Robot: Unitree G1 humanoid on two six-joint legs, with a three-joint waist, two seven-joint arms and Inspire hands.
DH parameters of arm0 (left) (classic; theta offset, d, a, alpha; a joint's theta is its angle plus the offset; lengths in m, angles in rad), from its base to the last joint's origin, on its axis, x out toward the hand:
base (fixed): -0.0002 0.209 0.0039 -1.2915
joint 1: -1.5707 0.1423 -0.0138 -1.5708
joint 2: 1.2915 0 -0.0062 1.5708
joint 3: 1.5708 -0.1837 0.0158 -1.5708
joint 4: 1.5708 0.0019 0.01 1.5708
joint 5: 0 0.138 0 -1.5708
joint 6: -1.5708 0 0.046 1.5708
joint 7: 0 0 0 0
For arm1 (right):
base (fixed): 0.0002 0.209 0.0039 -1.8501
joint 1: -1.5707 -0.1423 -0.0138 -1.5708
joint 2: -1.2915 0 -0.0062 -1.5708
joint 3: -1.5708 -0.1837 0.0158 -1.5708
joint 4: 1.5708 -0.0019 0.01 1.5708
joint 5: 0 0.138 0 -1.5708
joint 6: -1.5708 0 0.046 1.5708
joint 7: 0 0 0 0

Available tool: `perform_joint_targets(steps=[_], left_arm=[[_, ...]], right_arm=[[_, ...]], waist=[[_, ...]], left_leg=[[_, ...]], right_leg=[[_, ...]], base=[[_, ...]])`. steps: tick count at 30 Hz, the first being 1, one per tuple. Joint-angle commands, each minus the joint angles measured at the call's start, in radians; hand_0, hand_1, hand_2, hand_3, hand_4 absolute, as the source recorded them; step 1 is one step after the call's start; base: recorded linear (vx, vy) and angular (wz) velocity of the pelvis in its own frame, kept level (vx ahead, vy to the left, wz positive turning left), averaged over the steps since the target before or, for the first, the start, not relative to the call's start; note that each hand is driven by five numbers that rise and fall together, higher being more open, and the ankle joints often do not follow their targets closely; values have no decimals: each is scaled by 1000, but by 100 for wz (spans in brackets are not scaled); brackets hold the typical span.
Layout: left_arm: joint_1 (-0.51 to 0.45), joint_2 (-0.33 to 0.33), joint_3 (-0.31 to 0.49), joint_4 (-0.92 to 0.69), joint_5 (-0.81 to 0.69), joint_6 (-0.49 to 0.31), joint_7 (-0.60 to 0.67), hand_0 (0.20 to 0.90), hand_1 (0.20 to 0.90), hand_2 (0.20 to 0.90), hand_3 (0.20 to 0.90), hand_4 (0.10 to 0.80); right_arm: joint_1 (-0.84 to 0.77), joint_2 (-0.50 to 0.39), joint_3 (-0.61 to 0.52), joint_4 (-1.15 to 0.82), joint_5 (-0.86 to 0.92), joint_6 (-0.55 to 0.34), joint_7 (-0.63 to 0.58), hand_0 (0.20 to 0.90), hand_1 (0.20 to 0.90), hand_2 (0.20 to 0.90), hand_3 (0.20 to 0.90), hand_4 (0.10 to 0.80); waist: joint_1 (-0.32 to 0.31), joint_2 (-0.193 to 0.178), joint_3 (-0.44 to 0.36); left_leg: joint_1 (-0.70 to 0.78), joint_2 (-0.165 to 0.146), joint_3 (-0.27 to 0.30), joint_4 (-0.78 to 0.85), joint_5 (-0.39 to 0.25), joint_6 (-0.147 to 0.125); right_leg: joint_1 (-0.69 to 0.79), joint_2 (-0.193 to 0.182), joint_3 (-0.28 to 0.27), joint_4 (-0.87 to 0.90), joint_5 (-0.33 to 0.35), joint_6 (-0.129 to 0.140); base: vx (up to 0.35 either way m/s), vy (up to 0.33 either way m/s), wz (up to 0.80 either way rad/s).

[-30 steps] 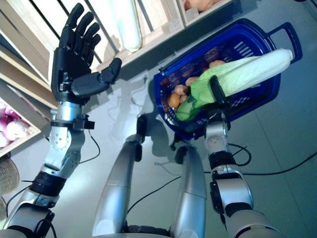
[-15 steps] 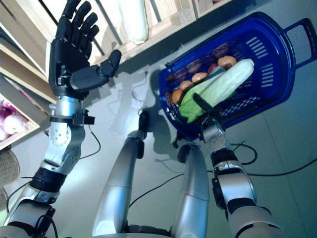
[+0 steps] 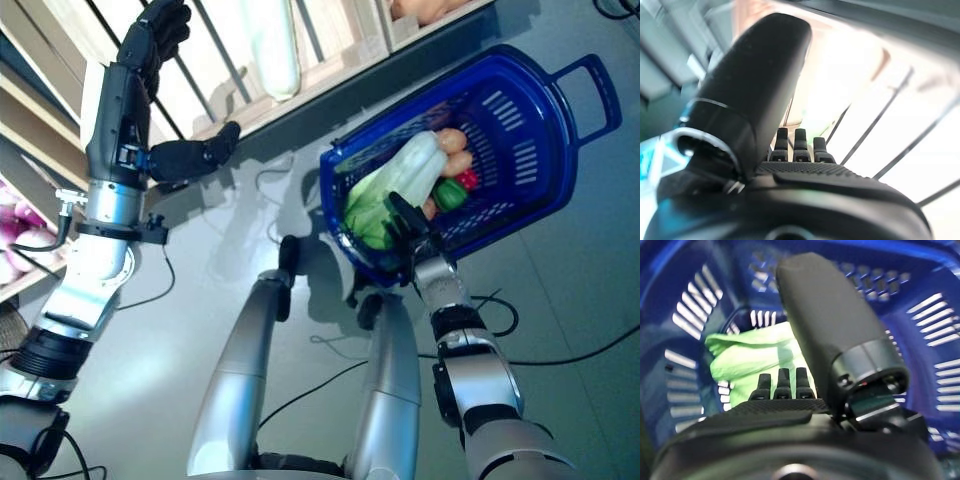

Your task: Put vegetables into the basket

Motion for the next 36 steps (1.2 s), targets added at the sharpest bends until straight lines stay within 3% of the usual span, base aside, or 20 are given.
perform_joint_targets(steps=[1,5,7,10,12,16,18,19,26,32,36], left_arm=[[-72,1,113,-107,-20,3,19,900,900,900,900,800],[-98,73,81,-55,170,104,45,900,900,900,900,800],[-140,121,60,-30,235,176,52,900,900,900,900,800],[-225,249,0,44,463,269,49,900,900,900,900,800],[-257,302,-41,67,485,305,33,900,900,900,900,800],[-306,358,-110,87,664,319,16,900,900,900,900,800],[-349,385,-166,71,768,343,-33,900,900,900,900,800],[-399,408,-222,84,841,362,-51,900,900,900,900,800],[-568,456,-442,195,902,387,-124,900,900,900,900,800],[-554,480,-500,322,968,355,-85,900,900,900,900,800],[-497,496,-492,370,964,332,-38,900,900,900,900,800]], right_arm=[[112,-14,-19,-138,126,-111,154,900,900,900,900,800],[229,25,-9,-263,112,-140,158,900,900,900,900,800],[273,36,1,-312,99,-144,155,900,900,900,900,800],[372,18,27,-352,77,-99,176,900,900,900,900,800],[415,3,43,-356,74,-88,200,900,900,900,900,800],[472,-6,64,-354,69,-81,243,900,900,900,900,800],[498,-8,85,-374,73,-86,245,900,900,900,900,800],[501,-19,98,-372,91,-86,256,900,900,900,900,800],[503,-41,119,-351,117,-91,267,900,900,900,900,800],[494,-76,109,-383,124,-85,239,900,900,900,900,800],[508,-93,111,-407,122,-82,230,900,900,900,900,800]], waist=[[-48,62,-3],[-87,54,-3],[-103,45,-3],[-138,29,-3],[-147,21,-3],[-160,8,-3],[-169,3,-3],[-178,-1,-3],[-193,4,-3],[-201,12,-3],[-204,13,-3]], left_leg=[[97,-11,56,-110,17,-12],[161,6,75,-146,12,-25],[168,13,92,-169,33,-21],[206,24,117,-196,32,-21],[220,26,121,-208,33,-20],[227,29,125,-219,33,-16],[242,25,117,-218,6,-19],[217,30,127,-222,30,-10],[239,32,132,-224,5,-16],[222,34,142,-217,6,-15],[213,36,146,-219,9,-15]], right_leg=[[141,30,19,-172,122,35],[207,40,40,-224,112,50],[213,41,36,-251,128,44],[248,46,39,-303,137,46],[261,48,42,-323,142,49],[272,51,43,-348,149,51],[286,55,51,-357,134,58],[261,52,45,-366,159,50],[278,45,55,-379,150,69],[255,37,60,-375,159,72],[244,37,67,-381,165,74]], base=[[32,16,-12],[34,53,-15],[-21,70,-19],[6,63,-21],[7,35,-17],[6,11,-8],[15,15,-5],[-21,24,-6],[18,52,-5],[-1,68,-4],[7,51,-10]])
